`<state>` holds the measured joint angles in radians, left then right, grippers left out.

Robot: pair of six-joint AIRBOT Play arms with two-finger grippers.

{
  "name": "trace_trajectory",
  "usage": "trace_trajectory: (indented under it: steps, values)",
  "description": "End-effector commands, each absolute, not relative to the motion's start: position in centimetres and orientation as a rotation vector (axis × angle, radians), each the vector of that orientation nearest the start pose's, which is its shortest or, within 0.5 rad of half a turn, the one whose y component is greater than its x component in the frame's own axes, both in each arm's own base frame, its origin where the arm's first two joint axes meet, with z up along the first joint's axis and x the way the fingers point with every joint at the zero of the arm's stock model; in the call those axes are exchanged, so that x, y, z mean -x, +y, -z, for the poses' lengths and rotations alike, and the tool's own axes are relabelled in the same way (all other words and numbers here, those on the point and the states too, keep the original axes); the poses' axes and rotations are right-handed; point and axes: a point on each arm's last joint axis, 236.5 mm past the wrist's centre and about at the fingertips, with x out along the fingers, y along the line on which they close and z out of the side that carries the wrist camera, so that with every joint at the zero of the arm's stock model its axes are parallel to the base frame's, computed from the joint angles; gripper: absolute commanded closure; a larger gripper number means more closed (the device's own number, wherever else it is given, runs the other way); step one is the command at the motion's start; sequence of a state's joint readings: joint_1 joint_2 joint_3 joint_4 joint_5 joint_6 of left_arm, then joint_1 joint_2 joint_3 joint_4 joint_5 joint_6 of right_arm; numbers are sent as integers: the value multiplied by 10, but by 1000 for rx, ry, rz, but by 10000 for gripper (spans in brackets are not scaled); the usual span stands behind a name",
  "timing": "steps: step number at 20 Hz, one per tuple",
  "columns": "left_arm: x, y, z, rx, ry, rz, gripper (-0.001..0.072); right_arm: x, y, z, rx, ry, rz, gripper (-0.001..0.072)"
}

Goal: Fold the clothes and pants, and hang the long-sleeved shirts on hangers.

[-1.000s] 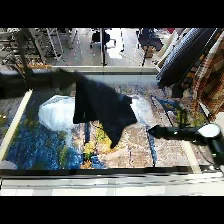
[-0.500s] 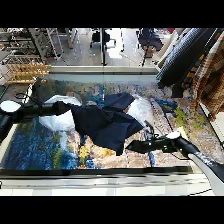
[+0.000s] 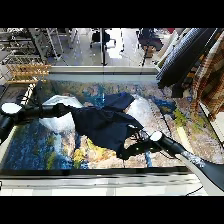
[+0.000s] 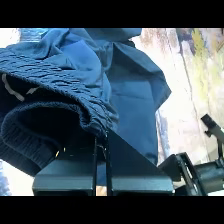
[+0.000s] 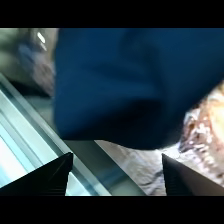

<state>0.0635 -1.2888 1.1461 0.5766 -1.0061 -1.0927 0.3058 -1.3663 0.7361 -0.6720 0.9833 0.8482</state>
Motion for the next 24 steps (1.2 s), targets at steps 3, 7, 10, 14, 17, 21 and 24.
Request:
trace_trajectory:
  steps: [3, 7, 10, 14, 17, 21, 24]
  values:
    - [-433, -141, -102, 551, 873, 602, 695, -273, 232, 99, 228, 1321, -788, 73]
    - [-428, -144, -101, 551, 892, 620, 695, -312, 241, 100, 143, 1199, -580, 108]
    - [-424, -146, -100, 551, 905, 633, 695, -318, 245, 101, 98, 1188, -554, 451]
    - [-424, -146, -102, 552, 901, 635, 694, -307, 231, 88, 168, 1224, -564, 700]
    - [-421, -147, -128, 525, 855, 659, 694, -297, 163, 31, 408, 1296, -486, 700]
    - [-391, -169, -243, 422, 701, 865, 695, -296, 57, -148, 563, 1075, -217, 700]
    - [-330, -196, -365, 364, 471, 1095, 695, -264, 35, -329, 527, 543, -189, 700]
